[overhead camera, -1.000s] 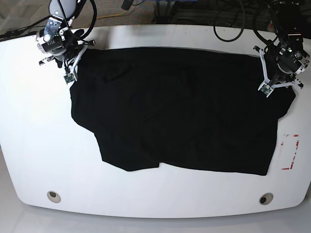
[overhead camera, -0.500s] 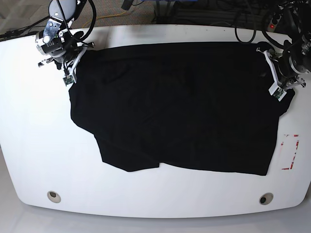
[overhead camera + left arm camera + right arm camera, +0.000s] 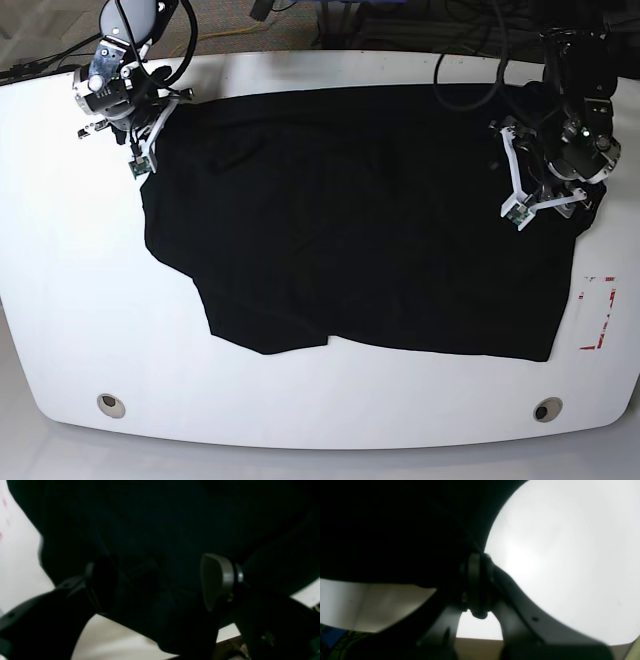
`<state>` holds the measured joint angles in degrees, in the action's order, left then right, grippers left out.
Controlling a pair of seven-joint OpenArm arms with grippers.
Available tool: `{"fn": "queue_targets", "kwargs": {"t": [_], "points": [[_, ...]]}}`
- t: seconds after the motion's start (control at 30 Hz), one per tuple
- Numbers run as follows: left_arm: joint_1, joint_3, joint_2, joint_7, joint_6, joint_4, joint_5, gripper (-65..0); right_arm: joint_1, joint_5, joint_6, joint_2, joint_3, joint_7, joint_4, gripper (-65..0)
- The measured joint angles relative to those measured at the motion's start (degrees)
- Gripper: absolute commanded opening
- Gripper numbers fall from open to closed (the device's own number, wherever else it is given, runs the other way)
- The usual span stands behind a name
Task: Fold the T-shirt properly
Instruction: 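Release the left gripper and regrasp the shirt corner nearby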
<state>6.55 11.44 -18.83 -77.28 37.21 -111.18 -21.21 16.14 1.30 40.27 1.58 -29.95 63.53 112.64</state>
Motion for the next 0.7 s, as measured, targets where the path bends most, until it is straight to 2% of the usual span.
{"fn": "queue_targets", "kwargs": {"t": [0.13,0.23,0.33,0.47,0.7], "points": [[0.7,-2.93,2.8,1.9,-0.13,0.24,7.19,-18.5,-0.02,-0.07,0.02,-0.17,0.07,-0.07,0.0,-65.0],[0.09,-5.6,3.43,3.5,-0.31,1.66,13.33,-18.5,-0.02,-0.02,0.0,-0.2,0.0,-0.04,0.0,-65.0],[-0.37,-6.49,3.54,4.74,-0.11,5.27,16.41,-18.5,-0.39,0.0,-0.02,-1.09,0.0,-0.02,0.0,-65.0],[-1.66,-6.12,3.08,7.82,-0.13,10.32,17.64,-18.5,-0.76,-0.02,0.02,-1.27,0.02,-0.22,-0.02,-65.0],[-2.82,-5.25,0.83,7.82,-0.11,11.87,17.86,-18.5,-0.79,-0.02,-0.02,-1.31,0.0,-0.04,-0.09,-65.0]]}}
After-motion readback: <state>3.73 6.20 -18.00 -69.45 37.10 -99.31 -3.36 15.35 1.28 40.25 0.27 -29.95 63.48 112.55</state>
